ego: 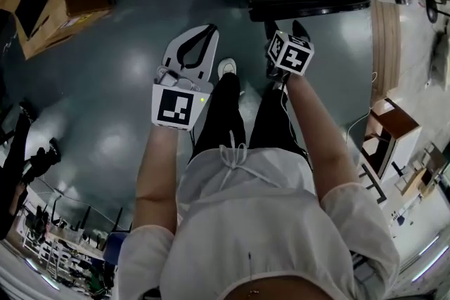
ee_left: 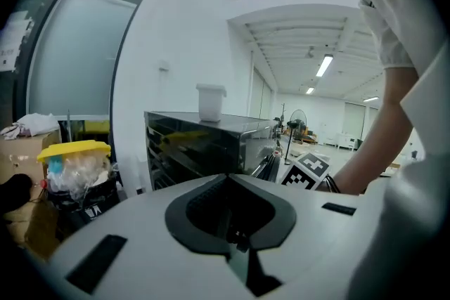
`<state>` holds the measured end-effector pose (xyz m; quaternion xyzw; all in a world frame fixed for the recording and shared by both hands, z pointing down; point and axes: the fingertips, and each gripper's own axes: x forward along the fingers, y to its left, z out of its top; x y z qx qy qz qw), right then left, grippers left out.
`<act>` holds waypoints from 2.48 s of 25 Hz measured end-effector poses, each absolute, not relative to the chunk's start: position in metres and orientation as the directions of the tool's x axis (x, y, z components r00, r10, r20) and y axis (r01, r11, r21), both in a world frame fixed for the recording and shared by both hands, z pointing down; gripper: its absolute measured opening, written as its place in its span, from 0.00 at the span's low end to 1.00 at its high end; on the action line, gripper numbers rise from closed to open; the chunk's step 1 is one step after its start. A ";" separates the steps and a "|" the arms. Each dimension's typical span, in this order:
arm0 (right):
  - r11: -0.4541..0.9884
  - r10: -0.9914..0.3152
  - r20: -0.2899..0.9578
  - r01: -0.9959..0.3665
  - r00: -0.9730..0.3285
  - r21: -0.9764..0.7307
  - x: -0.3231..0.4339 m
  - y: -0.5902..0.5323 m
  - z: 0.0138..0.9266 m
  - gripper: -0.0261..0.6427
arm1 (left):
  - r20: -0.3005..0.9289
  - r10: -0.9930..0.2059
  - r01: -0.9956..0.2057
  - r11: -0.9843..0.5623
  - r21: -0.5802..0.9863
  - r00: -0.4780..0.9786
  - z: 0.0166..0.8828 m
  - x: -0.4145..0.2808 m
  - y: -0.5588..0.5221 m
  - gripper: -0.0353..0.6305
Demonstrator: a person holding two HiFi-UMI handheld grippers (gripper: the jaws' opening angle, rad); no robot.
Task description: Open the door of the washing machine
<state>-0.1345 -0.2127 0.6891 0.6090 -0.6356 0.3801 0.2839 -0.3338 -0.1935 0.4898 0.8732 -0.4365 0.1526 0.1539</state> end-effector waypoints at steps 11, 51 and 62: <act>-0.234 -0.524 0.851 -0.958 -0.017 -0.163 -0.123 -0.216 0.705 0.36 | 0.425 -0.692 -0.798 -0.585 0.144 0.583 0.521 -0.329 -0.193 0.09; -0.108 -0.457 0.864 -0.951 -0.211 -0.290 0.016 -0.031 0.710 0.22 | 0.442 -0.646 -0.757 -0.639 0.133 0.623 0.523 -0.139 -0.069 0.09; -0.086 -0.436 0.865 -0.946 -0.247 -0.313 0.145 0.035 0.710 0.18 | 0.389 -0.657 -0.747 -0.650 0.141 0.645 0.523 -0.008 -0.012 0.09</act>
